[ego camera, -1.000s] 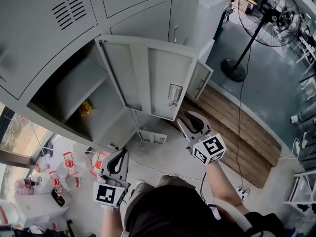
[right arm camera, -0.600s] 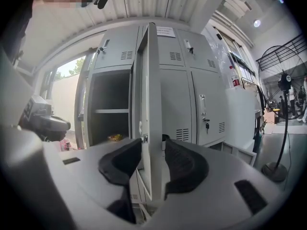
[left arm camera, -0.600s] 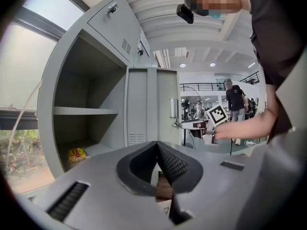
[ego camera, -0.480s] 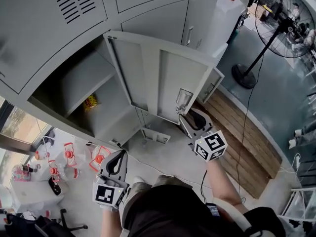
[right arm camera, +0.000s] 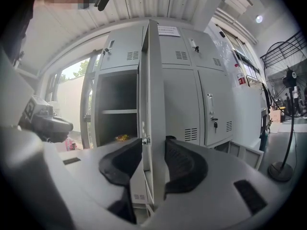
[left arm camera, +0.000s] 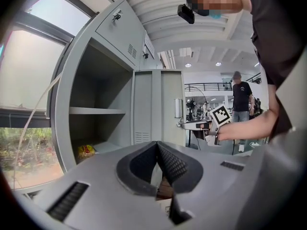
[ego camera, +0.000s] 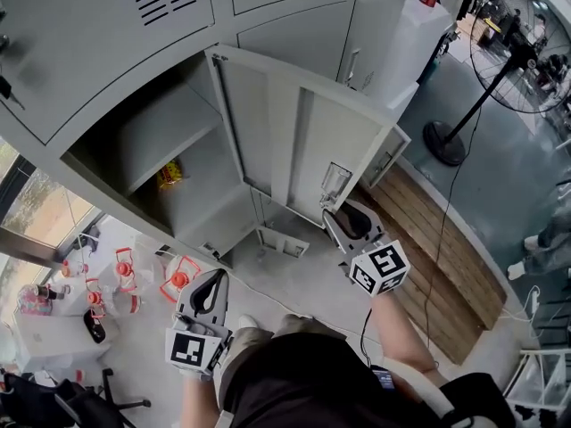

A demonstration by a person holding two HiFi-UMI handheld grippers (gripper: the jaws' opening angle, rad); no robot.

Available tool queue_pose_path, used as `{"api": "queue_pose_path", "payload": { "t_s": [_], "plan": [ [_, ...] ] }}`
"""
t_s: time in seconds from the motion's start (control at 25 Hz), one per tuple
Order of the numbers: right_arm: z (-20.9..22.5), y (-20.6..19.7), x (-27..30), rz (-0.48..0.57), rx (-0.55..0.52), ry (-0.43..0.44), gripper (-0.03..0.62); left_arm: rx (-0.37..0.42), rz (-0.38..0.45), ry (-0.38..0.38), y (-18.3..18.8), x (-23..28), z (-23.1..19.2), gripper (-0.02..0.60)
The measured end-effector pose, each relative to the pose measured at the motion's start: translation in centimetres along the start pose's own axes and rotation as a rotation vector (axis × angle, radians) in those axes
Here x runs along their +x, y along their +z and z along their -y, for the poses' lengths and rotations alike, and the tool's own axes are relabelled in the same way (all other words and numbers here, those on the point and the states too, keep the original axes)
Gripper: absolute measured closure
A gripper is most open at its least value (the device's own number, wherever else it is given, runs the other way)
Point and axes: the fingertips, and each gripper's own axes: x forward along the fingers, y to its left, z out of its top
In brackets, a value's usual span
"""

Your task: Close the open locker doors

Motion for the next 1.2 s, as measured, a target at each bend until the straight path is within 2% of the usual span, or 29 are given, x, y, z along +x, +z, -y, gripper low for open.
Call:
{"api": "queue_pose_path", "payload": {
  "t_s": [0.52, 1.2],
  "plan": [
    [-7.4, 0.4, -1.6, 0.01, -0.026, 0.037, 0.493, -0.011, 0.023, -0.015, -0.8, -4.3, -0.2, 0.574],
    [-17.6, 0.9, 1.0, 0.016, -0.043, 0.109, 0.483, -0.005, 0.052, 0.035, -2.5, -10.5, -4.9, 0.574]
  ]
}}
